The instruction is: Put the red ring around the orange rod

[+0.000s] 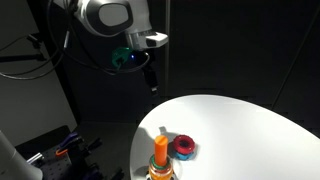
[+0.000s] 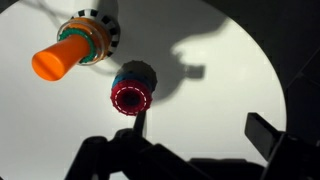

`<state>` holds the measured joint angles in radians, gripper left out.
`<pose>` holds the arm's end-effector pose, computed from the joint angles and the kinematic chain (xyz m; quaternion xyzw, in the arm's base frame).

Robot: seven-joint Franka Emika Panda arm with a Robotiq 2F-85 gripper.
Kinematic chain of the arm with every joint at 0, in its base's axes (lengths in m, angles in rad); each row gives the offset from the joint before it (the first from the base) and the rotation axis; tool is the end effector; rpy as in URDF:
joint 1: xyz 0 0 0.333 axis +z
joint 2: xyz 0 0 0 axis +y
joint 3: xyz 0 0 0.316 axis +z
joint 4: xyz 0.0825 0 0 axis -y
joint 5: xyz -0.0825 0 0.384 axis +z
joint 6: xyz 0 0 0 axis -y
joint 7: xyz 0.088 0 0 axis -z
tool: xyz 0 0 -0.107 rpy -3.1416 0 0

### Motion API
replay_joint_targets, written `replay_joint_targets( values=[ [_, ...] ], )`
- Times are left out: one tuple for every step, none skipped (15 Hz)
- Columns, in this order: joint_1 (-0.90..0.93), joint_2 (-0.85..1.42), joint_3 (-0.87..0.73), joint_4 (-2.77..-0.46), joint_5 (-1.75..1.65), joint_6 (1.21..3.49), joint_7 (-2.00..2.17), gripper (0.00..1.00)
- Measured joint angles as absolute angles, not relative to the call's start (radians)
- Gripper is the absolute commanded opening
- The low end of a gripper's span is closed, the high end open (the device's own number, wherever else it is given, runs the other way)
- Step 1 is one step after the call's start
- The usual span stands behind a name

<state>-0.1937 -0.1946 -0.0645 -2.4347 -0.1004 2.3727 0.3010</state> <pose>0.4576 -0.1222 0.3909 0.9674 -0.2425 0.0668 0.0295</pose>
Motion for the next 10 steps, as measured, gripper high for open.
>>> replay_joint_targets(
  values=[
    [-0.199, -0.173, -0.075, -2.424, -0.111, 2.378, 0.301, 1.00],
    [-0.203, -0.152, -0.085, -2.412, -0.120, 2.381, 0.301, 1.00],
    [-0.205, -0.134, -0.093, -2.401, -0.126, 2.382, 0.301, 1.00],
    [-0.206, -0.121, -0.100, -2.391, -0.129, 2.382, 0.301, 1.00],
    [-0.206, -0.111, -0.104, -2.382, -0.130, 2.382, 0.301, 1.00],
    [-0.206, -0.106, -0.106, -2.377, -0.130, 2.382, 0.301, 1.00],
    [-0.206, -0.103, -0.106, -2.374, -0.130, 2.382, 0.301, 1.00],
    [-0.206, -0.103, -0.106, -2.374, -0.130, 2.382, 0.301, 1.00],
    [-0.205, -0.103, -0.106, -2.373, -0.130, 2.382, 0.301, 1.00],
    [-0.205, -0.103, -0.106, -2.373, -0.130, 2.382, 0.301, 1.00]
  ],
)
